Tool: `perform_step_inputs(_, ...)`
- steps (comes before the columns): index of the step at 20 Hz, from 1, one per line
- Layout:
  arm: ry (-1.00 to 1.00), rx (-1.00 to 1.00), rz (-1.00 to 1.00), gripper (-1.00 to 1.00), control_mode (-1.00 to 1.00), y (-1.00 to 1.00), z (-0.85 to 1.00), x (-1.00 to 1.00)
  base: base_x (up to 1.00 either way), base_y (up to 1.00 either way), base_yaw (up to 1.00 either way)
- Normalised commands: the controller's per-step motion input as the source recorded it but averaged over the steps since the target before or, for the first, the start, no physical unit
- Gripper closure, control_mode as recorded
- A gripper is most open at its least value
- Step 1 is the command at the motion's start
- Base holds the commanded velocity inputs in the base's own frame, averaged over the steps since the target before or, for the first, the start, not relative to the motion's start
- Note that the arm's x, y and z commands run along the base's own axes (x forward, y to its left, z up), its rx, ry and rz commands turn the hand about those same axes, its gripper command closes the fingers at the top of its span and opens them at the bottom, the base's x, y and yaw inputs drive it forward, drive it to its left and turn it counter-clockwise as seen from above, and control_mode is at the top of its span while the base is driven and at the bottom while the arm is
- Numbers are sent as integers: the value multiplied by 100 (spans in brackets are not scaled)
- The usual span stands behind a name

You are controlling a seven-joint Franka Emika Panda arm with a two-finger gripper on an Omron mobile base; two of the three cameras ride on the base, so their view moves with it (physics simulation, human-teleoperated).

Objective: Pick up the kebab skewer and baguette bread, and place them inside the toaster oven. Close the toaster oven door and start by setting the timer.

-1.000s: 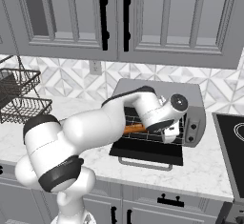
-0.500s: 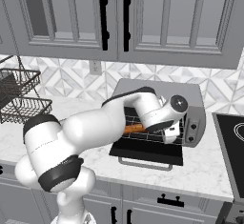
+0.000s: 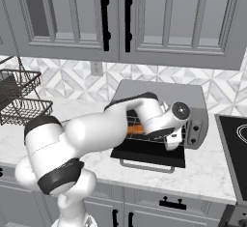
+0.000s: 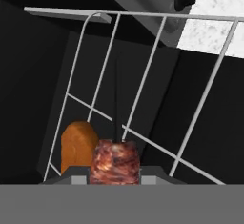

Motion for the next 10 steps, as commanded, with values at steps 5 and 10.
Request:
perform_step_inputs(5, 0, 0, 0, 100, -100, -8, -3, 29, 0, 0, 0)
perform_step_inputs(10, 0, 0, 0, -100, -100, -1, -18, -4, 0, 0, 0)
